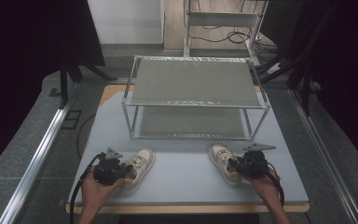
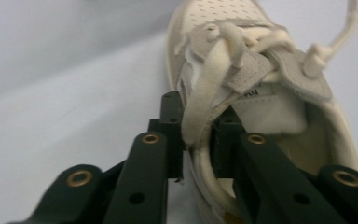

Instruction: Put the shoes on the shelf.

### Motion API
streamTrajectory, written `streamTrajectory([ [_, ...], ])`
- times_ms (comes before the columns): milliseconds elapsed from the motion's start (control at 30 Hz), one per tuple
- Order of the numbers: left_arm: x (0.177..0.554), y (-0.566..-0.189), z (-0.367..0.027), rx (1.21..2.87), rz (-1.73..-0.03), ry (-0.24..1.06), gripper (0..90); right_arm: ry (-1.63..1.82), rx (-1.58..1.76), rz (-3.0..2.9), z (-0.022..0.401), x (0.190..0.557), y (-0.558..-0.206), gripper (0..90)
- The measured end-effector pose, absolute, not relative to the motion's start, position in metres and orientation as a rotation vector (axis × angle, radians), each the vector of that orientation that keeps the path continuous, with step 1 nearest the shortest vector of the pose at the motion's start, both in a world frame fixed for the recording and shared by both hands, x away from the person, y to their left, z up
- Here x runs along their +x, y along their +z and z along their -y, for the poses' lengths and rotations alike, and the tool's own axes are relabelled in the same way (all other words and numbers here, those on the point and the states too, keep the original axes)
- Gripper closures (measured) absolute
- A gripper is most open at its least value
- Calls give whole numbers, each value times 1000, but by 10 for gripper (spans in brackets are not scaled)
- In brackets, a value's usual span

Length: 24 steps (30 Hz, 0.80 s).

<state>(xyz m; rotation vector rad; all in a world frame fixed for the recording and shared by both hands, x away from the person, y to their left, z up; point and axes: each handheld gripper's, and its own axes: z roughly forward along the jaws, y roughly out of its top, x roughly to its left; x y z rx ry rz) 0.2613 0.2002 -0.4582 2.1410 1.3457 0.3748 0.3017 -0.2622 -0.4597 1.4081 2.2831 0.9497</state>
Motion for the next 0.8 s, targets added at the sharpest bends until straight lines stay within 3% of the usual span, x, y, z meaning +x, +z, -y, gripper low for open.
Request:
streamTrajectory([
  [200, 262, -456, -201, 2120, -1347, 381, 814, 928, 1406, -2262, 261, 300, -459, 770],
  [800, 263, -429, -211, 1942, -1297, 345, 817, 1046, 1377, -2199, 267, 289, -437, 768],
])
